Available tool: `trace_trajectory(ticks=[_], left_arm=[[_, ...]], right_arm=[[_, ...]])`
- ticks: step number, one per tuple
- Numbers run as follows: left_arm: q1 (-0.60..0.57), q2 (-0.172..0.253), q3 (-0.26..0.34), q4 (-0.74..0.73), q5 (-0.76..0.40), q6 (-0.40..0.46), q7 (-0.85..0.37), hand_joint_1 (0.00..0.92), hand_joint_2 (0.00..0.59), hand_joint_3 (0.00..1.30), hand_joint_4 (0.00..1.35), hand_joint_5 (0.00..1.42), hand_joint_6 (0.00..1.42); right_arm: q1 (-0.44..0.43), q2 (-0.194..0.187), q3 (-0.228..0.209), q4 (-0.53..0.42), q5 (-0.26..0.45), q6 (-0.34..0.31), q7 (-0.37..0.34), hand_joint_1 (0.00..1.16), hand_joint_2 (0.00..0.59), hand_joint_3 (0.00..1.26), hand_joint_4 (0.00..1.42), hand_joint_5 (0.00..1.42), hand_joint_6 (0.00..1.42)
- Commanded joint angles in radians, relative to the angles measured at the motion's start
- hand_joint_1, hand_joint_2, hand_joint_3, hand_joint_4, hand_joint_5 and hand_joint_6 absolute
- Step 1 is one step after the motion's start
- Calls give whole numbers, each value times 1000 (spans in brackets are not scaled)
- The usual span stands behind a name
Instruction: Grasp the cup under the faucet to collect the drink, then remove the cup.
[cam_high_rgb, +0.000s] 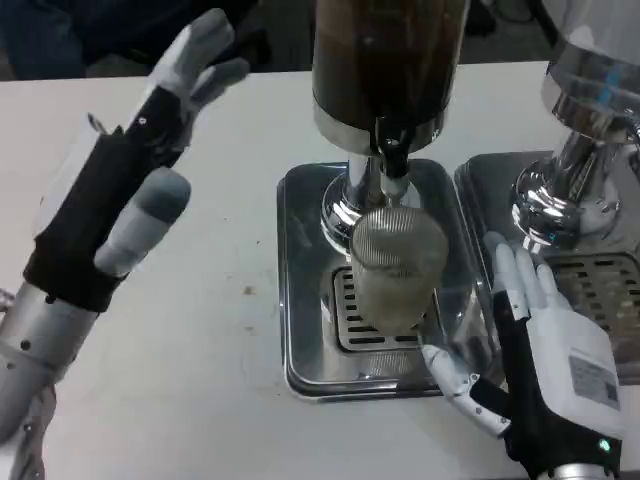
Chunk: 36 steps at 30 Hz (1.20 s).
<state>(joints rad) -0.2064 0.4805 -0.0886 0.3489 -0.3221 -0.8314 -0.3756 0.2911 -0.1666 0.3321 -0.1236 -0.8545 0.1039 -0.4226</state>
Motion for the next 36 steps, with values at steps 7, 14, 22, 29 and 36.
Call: trace_trajectory(ticks=[7,14,22,29,36], left_arm=[[-109,-75,16,-42,-37,102,-204,0,73,4,0,133,88],[-187,-147,17,78,9,106,-259,0,75,36,0,177,106],[-227,-192,14,146,56,80,-295,0,77,99,25,226,138],[-178,-197,-3,87,75,76,-334,0,78,140,77,266,183],[-136,-178,-17,18,125,64,-332,0,76,150,108,287,205]], right_arm=[[9,23,-5,6,8,-10,-44,289,334,0,0,0,82],[18,32,-9,-5,7,-7,-50,290,335,0,0,0,82],[29,44,-15,-9,9,-6,-55,278,341,0,0,0,95],[26,48,-15,-3,16,-10,-50,276,341,0,0,0,96],[17,39,-15,0,26,-12,-42,275,341,0,0,0,97]])
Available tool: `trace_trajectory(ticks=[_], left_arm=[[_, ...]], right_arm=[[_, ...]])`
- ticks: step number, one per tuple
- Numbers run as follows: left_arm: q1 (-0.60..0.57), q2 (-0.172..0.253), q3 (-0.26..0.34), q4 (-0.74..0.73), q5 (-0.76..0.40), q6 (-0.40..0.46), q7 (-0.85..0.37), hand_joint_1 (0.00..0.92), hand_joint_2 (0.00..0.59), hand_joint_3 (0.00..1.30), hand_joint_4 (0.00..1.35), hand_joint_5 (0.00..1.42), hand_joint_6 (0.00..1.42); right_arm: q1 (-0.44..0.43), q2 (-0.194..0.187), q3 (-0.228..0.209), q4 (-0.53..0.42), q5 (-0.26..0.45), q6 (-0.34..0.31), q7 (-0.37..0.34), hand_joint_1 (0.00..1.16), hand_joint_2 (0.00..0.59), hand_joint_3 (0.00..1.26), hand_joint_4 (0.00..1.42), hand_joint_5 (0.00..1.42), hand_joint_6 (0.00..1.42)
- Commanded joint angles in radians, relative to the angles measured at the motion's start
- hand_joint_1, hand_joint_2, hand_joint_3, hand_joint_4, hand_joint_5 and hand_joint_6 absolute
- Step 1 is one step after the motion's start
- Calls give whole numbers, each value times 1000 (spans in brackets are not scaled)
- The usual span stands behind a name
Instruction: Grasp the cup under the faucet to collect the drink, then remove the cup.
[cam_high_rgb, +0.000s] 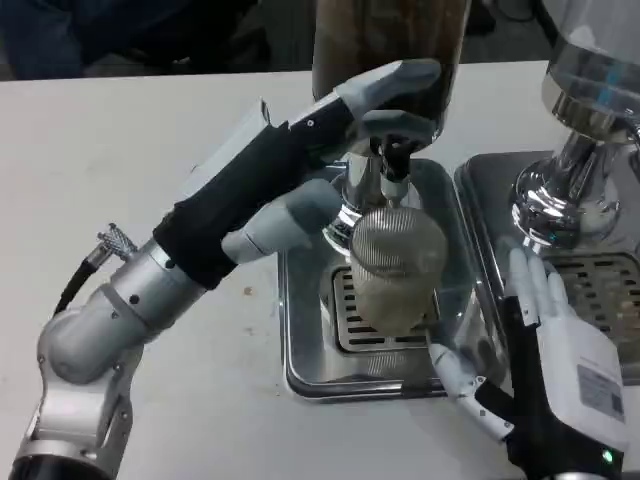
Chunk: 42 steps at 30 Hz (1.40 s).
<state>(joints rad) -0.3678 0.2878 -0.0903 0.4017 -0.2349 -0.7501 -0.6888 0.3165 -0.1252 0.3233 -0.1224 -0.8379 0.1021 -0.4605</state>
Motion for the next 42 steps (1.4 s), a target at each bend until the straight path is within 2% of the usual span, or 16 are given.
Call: trace_trajectory(ticks=[1,13,21,24,30,33,38,42], left_arm=[[31,21,-17,-43,53,-25,-15,0,77,153,110,290,206],[63,72,-35,-82,151,-70,23,0,88,185,138,319,239],[83,79,-50,-95,184,-94,48,0,89,209,157,333,246],[81,80,-48,-92,185,-98,60,0,89,212,157,334,247],[84,80,-46,-90,188,-100,78,0,89,217,164,334,248],[84,82,-43,-89,185,-99,85,0,89,220,166,334,249],[84,85,-39,-89,180,-95,92,0,90,230,177,334,252],[83,86,-37,-83,177,-96,93,0,90,234,180,334,253]], right_arm=[[-8,-2,-7,-2,11,-10,-4,274,341,0,0,0,97],[-17,-9,-5,2,25,-12,8,273,341,0,0,0,113],[-19,-8,-11,4,58,-24,16,272,341,0,0,0,114],[-22,-15,-25,7,120,-62,39,272,341,0,0,0,114],[-57,-18,-69,33,295,-150,137,392,282,0,0,0,54],[-82,-23,-87,56,360,-180,188,451,278,0,0,0,10],[-137,-32,-114,94,444,-180,281,551,236,0,0,0,0],[-172,-34,-124,124,465,-174,316,590,224,0,0,0,0]])
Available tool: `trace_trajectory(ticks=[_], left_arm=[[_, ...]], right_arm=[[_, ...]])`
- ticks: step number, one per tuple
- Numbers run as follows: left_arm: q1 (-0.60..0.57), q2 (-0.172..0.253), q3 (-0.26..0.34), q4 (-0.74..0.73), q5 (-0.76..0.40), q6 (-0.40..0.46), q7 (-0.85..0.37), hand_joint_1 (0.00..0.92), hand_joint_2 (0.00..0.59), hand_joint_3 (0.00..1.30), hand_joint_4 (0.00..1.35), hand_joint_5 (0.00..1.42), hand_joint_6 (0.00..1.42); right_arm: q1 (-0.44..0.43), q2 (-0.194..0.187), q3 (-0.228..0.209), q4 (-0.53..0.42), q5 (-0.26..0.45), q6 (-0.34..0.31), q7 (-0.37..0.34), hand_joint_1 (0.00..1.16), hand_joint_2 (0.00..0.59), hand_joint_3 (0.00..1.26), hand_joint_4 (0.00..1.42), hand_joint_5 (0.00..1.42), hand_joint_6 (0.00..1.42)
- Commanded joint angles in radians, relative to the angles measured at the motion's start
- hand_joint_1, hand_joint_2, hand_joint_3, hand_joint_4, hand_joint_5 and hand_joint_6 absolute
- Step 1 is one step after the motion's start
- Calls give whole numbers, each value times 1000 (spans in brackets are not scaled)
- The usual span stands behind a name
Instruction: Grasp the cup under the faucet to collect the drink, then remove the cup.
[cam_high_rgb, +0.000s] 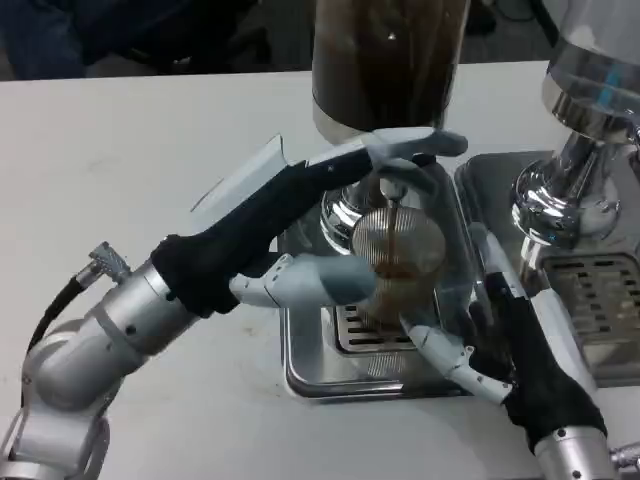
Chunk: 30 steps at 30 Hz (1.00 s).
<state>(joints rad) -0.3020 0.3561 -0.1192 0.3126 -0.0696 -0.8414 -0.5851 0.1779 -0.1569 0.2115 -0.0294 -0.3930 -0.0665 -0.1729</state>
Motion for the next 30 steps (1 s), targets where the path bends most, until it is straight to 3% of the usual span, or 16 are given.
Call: trace_trajectory(ticks=[1,30], left_arm=[[17,18,-8,6,12,-4,-11,0,90,234,180,334,253],[21,27,-7,-7,21,6,11,0,95,246,195,348,254]], right_arm=[[-43,-1,-15,41,30,-6,35,592,223,0,0,0,0],[-165,65,-12,224,116,-100,57,639,212,0,0,0,0]])
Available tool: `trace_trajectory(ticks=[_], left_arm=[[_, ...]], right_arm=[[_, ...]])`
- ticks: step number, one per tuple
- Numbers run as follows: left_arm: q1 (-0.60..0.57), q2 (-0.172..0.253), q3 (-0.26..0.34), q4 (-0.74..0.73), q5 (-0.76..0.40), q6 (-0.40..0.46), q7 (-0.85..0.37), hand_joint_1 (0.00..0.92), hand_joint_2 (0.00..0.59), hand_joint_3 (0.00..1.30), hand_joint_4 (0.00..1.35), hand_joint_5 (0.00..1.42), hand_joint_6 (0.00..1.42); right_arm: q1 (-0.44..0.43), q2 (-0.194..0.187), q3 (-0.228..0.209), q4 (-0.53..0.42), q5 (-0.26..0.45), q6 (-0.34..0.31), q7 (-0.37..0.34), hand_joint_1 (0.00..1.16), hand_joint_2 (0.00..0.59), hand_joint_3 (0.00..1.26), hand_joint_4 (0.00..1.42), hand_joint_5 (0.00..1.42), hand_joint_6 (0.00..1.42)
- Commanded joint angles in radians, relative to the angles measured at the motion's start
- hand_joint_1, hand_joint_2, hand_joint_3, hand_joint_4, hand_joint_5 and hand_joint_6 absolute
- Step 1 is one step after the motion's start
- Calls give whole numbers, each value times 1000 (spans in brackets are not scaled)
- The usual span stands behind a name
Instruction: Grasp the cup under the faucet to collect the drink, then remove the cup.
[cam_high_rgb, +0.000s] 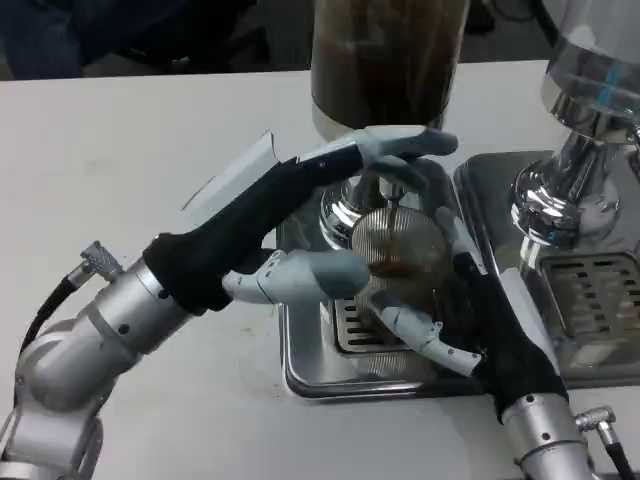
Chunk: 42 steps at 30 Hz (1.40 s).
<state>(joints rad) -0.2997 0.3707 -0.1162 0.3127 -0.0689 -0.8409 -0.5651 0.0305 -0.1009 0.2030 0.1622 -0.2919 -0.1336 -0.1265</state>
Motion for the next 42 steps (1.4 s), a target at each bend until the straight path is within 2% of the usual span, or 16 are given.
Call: trace_trajectory(ticks=[1,15,21,25,29,38,39,42], left_arm=[[19,12,-11,-7,21,7,-8,0,96,246,197,349,254],[21,15,-5,-10,31,13,13,0,101,246,204,350,255],[23,15,23,-19,36,11,50,0,101,246,204,350,254],[31,11,57,-41,40,2,90,0,112,209,151,310,202],[39,-3,105,-60,24,-18,134,0,119,169,63,223,118],[85,-5,209,-105,-22,-15,207,0,125,165,36,199,94],[107,-4,237,-108,1,-36,231,0,125,165,36,197,93],[174,-4,344,-113,188,-132,343,0,136,165,36,192,91]], right_arm=[[-19,11,-5,37,16,-37,10,639,212,0,0,0,0],[-63,29,-8,111,25,-76,15,639,212,0,0,0,0],[-71,34,-10,129,31,-84,18,645,215,0,0,0,0],[-76,36,-12,137,30,-91,19,648,216,0,0,0,0],[-75,37,-15,138,30,-93,21,650,217,0,0,0,0],[-71,39,-21,143,28,-97,22,652,217,0,0,0,0],[-71,39,-21,144,29,-98,22,652,217,0,0,0,0],[-74,36,-21,154,21,-113,17,652,217,0,0,0,0]])
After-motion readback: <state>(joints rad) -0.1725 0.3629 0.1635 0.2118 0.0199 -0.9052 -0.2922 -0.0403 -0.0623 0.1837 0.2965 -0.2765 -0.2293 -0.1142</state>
